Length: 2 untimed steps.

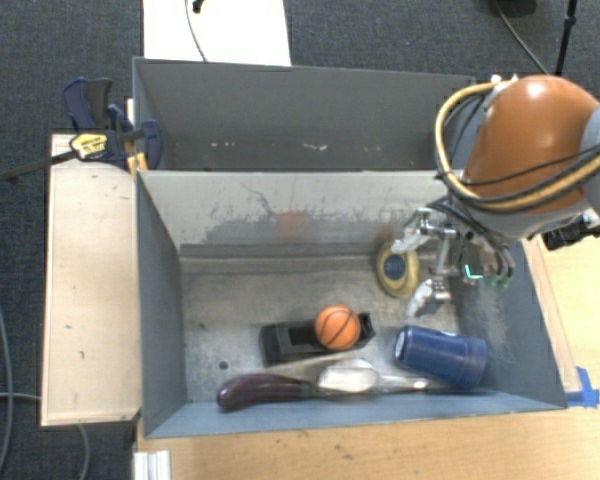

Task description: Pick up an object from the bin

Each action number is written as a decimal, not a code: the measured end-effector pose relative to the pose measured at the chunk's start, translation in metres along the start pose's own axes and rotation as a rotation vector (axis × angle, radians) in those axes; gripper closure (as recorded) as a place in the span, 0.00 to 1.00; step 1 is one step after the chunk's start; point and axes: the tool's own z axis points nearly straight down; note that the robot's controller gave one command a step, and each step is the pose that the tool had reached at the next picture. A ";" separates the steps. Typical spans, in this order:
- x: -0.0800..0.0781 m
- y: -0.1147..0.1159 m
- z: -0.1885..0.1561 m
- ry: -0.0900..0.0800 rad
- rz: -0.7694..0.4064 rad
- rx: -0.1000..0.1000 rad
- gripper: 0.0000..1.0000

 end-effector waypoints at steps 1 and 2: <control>-0.002 0.000 -0.004 -0.007 0.000 0.000 0.00; -0.006 0.008 0.038 -0.016 0.013 0.000 0.00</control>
Offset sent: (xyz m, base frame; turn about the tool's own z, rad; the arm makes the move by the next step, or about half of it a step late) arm 0.0071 0.0205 -0.1079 0.0548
